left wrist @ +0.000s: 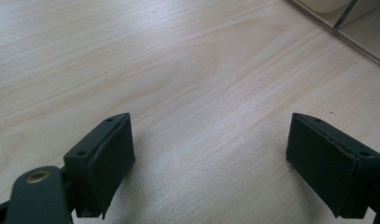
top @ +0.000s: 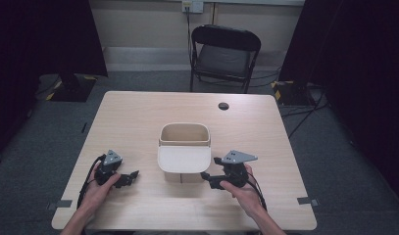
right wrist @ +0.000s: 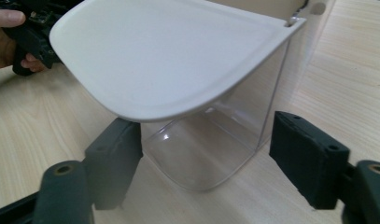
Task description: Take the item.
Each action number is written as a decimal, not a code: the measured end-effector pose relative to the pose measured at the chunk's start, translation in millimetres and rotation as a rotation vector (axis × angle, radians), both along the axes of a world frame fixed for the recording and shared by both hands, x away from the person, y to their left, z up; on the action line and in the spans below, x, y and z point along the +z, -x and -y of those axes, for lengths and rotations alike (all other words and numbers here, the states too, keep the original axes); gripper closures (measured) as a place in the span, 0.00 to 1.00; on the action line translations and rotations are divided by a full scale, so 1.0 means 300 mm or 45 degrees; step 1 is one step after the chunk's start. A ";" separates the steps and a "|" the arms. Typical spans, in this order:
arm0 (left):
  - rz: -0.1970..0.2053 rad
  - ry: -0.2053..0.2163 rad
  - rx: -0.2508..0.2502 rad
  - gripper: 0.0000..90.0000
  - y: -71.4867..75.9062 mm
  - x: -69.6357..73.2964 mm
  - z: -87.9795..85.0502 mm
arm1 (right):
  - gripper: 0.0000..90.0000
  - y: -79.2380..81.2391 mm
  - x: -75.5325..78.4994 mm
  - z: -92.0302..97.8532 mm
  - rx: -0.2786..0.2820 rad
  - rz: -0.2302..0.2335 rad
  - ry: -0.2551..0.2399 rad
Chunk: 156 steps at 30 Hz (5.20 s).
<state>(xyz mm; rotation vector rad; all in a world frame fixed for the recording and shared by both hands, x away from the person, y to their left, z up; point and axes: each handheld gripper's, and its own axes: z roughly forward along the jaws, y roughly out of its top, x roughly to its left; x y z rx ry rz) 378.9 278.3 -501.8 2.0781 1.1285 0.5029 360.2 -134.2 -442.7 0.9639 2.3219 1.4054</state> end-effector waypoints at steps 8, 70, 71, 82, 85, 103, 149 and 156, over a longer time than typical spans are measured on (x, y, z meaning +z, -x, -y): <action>-0.001 0.001 0.000 0.16 0.000 0.000 0.000 | 0.30 0.001 0.003 -0.003 0.007 0.008 -0.008; 0.000 0.000 0.000 0.16 0.000 0.000 0.000 | 0.27 -0.011 0.042 -0.012 0.013 0.057 -0.078; 0.000 0.000 0.000 0.16 0.000 0.000 0.000 | 0.28 -0.012 0.046 -0.011 0.016 0.058 -0.080; 0.000 0.001 0.000 0.16 0.000 0.000 0.000 | 0.27 -0.013 0.058 -0.012 0.013 0.076 -0.088; 0.000 0.000 0.000 0.16 0.000 0.000 0.000 | 0.27 -0.014 0.061 -0.013 0.017 0.079 -0.086; 0.000 0.001 0.000 0.16 0.000 0.000 0.000 | 0.26 -0.019 0.075 -0.016 0.013 0.091 -0.087; 0.000 0.001 0.001 0.16 0.000 0.000 0.000 | 0.27 -0.042 0.104 -0.021 0.005 0.108 -0.116; 0.001 0.001 0.000 0.16 0.000 0.000 0.000 | 0.28 -0.047 0.116 -0.020 0.003 0.112 -0.128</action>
